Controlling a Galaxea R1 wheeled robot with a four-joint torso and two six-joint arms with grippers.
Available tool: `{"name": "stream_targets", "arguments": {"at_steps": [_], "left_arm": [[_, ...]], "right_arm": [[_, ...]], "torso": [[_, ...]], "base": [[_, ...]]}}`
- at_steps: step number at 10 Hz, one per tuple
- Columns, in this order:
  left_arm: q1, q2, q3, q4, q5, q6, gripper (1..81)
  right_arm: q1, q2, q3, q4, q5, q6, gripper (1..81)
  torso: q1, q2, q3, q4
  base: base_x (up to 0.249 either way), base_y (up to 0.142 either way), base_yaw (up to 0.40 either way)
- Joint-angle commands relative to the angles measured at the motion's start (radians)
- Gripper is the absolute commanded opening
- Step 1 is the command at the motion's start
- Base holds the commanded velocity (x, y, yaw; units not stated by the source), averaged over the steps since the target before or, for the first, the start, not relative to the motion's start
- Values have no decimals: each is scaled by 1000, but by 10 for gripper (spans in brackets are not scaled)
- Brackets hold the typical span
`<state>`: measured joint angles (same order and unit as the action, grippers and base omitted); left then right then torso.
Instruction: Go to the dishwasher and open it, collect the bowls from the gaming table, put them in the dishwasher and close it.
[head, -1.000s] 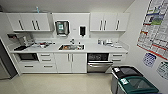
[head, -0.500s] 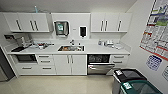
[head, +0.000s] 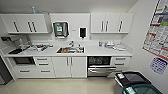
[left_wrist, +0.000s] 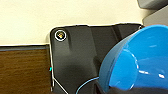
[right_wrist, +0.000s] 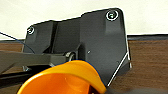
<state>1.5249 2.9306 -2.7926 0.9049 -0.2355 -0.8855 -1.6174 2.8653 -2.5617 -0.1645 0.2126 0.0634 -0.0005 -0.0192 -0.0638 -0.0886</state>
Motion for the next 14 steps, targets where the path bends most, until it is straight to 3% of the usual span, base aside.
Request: {"name": "stream_targets", "arguments": {"at_steps": [1,14], "left_arm": [[-42,-34,-21,5,50,7,10],[-42,-33,-21,3,50,7,10]], "right_arm": [[24,13,19,-13,-50,-4,10],[15,13,15,-13,-48,-4,10]], "torso": [[1,0,0,0],[1,0,0,0]], "base": [[164,-61,0],[179,-61,0]]}}
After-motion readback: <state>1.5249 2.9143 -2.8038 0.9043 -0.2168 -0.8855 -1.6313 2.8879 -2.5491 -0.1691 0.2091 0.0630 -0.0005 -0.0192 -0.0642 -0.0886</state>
